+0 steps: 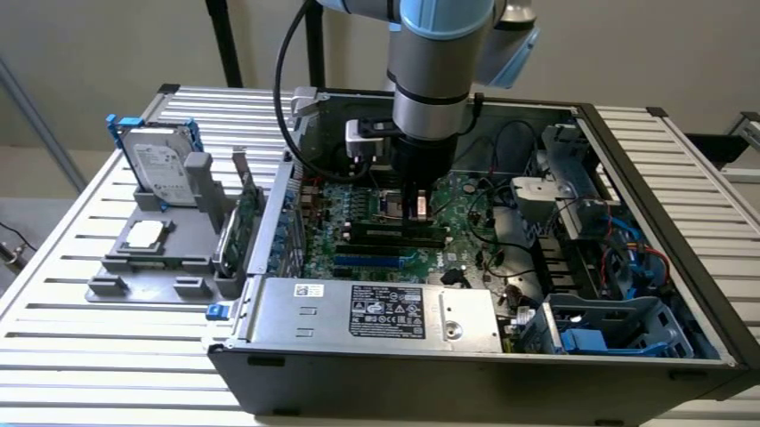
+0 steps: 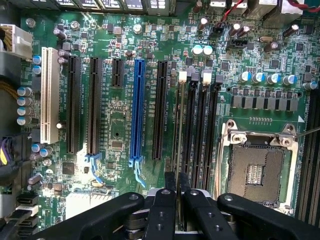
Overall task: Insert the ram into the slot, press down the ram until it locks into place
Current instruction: 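Insert the ram into the slot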
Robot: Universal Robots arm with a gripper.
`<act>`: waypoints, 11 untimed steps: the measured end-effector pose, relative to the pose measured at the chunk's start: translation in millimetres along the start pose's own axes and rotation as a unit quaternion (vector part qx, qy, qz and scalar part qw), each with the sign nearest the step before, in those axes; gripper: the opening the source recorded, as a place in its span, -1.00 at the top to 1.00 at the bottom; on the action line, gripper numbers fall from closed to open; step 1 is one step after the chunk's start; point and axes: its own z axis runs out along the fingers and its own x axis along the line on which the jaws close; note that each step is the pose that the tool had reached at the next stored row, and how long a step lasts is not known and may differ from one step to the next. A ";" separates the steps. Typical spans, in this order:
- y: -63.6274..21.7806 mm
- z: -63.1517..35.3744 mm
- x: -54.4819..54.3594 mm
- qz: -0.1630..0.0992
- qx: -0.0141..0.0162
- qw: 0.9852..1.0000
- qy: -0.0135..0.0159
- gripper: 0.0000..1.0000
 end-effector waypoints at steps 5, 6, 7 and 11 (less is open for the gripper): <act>0.0 0.9 0.0 0.000 0.000 1.000 0.000 0.73; 0.0 1.2 0.0 0.000 0.000 1.000 0.000 0.73; 0.0 1.6 0.0 0.000 0.000 1.000 0.000 0.73; 0.0 2.2 0.0 0.000 0.000 1.000 0.000 0.73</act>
